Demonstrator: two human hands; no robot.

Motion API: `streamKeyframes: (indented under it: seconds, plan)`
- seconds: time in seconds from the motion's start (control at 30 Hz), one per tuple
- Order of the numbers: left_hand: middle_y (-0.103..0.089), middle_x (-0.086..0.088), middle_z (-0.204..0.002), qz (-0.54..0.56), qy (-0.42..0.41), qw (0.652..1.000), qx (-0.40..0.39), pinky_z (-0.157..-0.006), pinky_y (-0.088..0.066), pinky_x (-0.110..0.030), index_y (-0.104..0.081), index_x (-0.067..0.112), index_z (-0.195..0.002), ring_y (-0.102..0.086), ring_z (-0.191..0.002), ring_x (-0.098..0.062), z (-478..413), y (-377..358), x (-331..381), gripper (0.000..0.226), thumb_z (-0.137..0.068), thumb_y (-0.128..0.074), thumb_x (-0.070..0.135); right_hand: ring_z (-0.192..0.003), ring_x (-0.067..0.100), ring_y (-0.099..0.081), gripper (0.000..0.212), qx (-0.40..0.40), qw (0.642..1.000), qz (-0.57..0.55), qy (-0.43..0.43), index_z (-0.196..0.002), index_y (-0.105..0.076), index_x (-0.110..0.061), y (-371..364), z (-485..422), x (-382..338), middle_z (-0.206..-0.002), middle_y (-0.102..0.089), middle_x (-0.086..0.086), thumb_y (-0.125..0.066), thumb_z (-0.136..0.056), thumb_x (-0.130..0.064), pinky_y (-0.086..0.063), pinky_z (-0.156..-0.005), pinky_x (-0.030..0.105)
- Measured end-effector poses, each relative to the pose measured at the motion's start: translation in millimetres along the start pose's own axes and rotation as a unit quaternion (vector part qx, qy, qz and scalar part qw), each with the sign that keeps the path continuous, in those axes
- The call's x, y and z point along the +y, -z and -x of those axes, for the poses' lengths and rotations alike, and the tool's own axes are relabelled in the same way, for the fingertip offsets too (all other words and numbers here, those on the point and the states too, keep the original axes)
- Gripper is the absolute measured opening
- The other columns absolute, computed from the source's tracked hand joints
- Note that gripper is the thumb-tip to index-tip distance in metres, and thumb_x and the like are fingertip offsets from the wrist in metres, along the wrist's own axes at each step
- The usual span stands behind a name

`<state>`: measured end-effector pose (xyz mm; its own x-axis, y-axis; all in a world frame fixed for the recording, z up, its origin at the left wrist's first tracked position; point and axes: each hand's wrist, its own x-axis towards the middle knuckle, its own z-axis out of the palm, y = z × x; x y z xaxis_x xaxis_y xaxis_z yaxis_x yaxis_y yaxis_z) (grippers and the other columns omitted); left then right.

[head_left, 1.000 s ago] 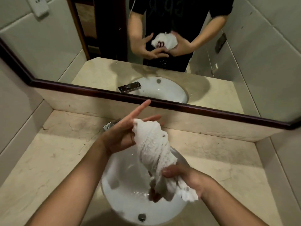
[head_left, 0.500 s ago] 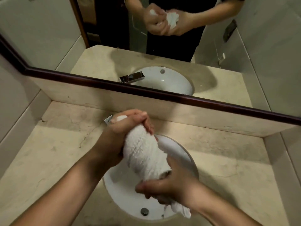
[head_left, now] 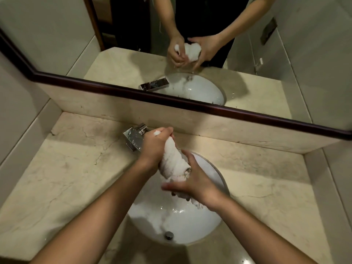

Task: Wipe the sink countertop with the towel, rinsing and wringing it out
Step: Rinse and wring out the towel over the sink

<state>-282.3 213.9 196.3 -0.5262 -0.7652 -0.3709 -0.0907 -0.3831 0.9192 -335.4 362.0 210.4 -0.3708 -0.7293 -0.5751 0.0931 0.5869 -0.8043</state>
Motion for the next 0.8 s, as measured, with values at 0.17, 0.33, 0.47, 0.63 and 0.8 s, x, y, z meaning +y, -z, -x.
streamKeyframes:
  seconds: [0.17, 0.33, 0.47, 0.63, 0.8]
  plan:
    - [-0.055, -0.013, -0.065, 0.086, 0.052, 0.995, -0.001, -0.060, -0.043, -0.032, -0.060, 0.009, -0.068, -0.051, -0.056, -0.024, 13, -5, 12, 0.029, -0.095, -0.066, 0.018, -0.131, 0.000, -0.050, 0.120, 0.082, 0.966, 0.203, 0.140, -0.150, -0.023, -0.049, -1, 26, -1, -0.143, -0.046, -0.028, -0.096, -0.055, -0.053, -0.049, -0.101, 0.025]
    - [-0.060, 0.002, -0.053, -0.016, -0.030, 0.988, 0.151, -0.060, -0.047, -0.031, -0.061, 0.016, -0.057, -0.057, -0.056, -0.022, 21, -22, 2, 0.039, -0.096, -0.061, 0.018, -0.104, 0.028, -0.066, 0.065, 0.206, 0.906, 0.360, 0.082, -0.128, -0.034, -0.033, -22, 20, 5, -0.123, -0.059, -0.005, -0.074, -0.078, -0.043, -0.053, -0.078, 0.041]
    - [-0.059, -0.002, -0.063, -0.079, 0.016, 0.969, 0.234, -0.074, -0.053, -0.044, -0.056, 0.015, -0.060, -0.065, -0.076, -0.035, 20, -27, -15, 0.040, -0.099, -0.059, 0.026, -0.093, 0.034, -0.067, 0.045, 0.203, 0.881, 0.420, 0.071, -0.115, -0.036, -0.025, -19, 5, 18, -0.109, -0.063, 0.003, -0.066, -0.085, -0.039, -0.047, -0.068, 0.038]
    - [-0.070, -0.001, -0.088, -0.027, 0.102, 0.989, -0.104, -0.075, -0.052, -0.032, -0.070, 0.007, -0.109, -0.066, -0.082, -0.019, 29, -1, 5, 0.062, -0.077, -0.078, 0.059, -0.071, 0.020, -0.070, 0.049, 0.083, 0.971, 0.226, -0.004, -0.105, -0.046, -0.027, 6, 25, 3, -0.088, -0.071, -0.002, -0.078, -0.069, -0.038, -0.050, -0.054, 0.033]
    - [-0.047, -0.011, -0.159, 0.188, 0.036, 0.876, -0.442, -0.114, -0.041, -0.050, -0.048, 0.019, -0.153, -0.048, -0.144, -0.031, 15, 43, 32, 0.067, -0.092, -0.072, 0.029, -0.050, 0.027, -0.060, 0.044, -0.128, 0.977, -0.170, 0.030, -0.106, -0.070, -0.015, 33, 66, -19, -0.079, -0.065, 0.021, -0.090, -0.067, -0.019, -0.047, -0.054, 0.034]
